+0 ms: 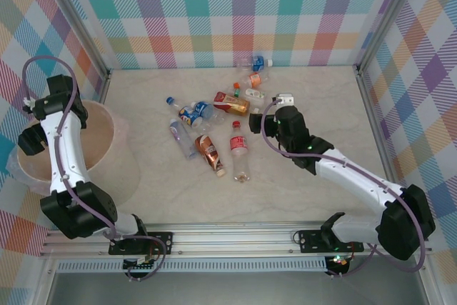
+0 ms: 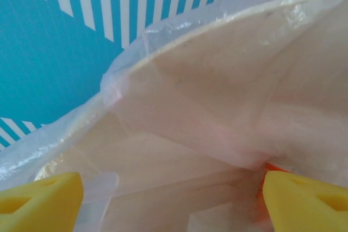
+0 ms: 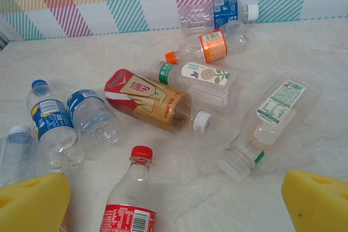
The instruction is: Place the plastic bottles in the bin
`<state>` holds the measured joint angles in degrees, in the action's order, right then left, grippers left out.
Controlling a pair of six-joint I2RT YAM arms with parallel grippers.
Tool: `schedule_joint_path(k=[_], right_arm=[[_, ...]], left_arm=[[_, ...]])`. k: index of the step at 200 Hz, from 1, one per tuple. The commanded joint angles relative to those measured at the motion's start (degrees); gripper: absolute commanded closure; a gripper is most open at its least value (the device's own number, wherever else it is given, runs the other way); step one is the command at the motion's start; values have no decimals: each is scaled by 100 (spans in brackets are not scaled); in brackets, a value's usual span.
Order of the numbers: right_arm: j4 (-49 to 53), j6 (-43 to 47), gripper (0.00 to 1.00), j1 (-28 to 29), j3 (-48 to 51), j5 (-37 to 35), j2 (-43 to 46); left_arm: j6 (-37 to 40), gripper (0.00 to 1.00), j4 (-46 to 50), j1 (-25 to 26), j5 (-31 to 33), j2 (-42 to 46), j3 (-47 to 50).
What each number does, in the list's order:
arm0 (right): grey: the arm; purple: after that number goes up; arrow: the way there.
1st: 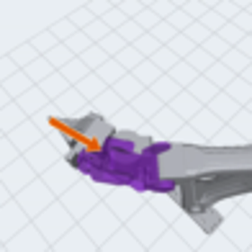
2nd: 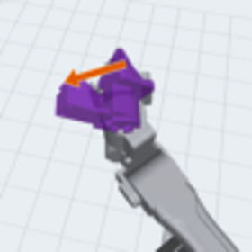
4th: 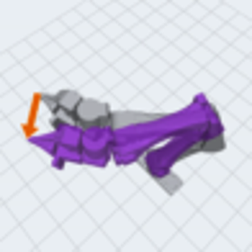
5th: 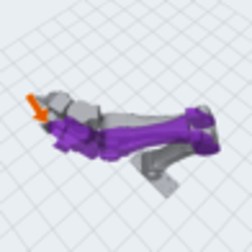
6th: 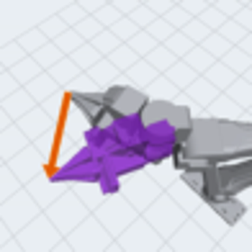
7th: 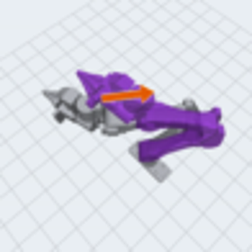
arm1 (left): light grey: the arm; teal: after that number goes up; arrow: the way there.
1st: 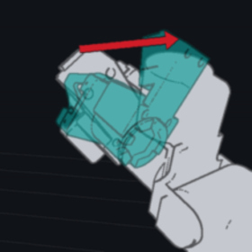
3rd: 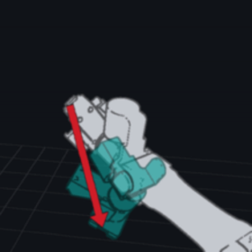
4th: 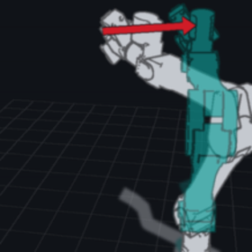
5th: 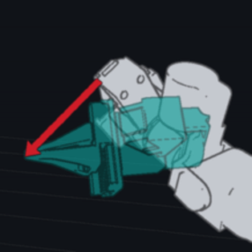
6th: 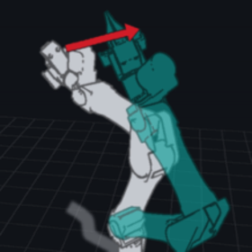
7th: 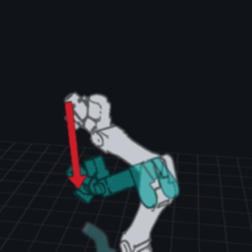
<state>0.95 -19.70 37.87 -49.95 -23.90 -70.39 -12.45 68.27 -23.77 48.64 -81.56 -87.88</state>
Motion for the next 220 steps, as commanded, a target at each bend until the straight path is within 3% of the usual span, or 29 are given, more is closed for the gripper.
schedule_joint_path(k=[1,40,54,113,144,166,187,220], right_arm=[[-64,-150,0,18,-26,-168,222],[-238,-249,0,15,110,-251,276],[-403,-209,0,12,209,-257,269],[-320,-209,0,18,244,-342,310],[-211,-216,0,19,246,-360,345],[-188,-222,0,19,272,-412,376],[-150,-187,0,14,315,-457,416],[-114,-195,0,19,394,-527,505]], left_arm=[[-48,12,77,71,-404,228,-223],[-315,12,-88,679,-740,627,-258],[-461,12,-234,1192,-719,804,-222],[-664,8,-170,2915,282,690,-788],[-701,0,-333,3972,548,485,-1194],[-633,0,-516,4586,522,200,-1512],[-629,0,-648,4918,-66,-86,-1801],[-1025,0,-1614,5059,-2032,-25,-1289]])
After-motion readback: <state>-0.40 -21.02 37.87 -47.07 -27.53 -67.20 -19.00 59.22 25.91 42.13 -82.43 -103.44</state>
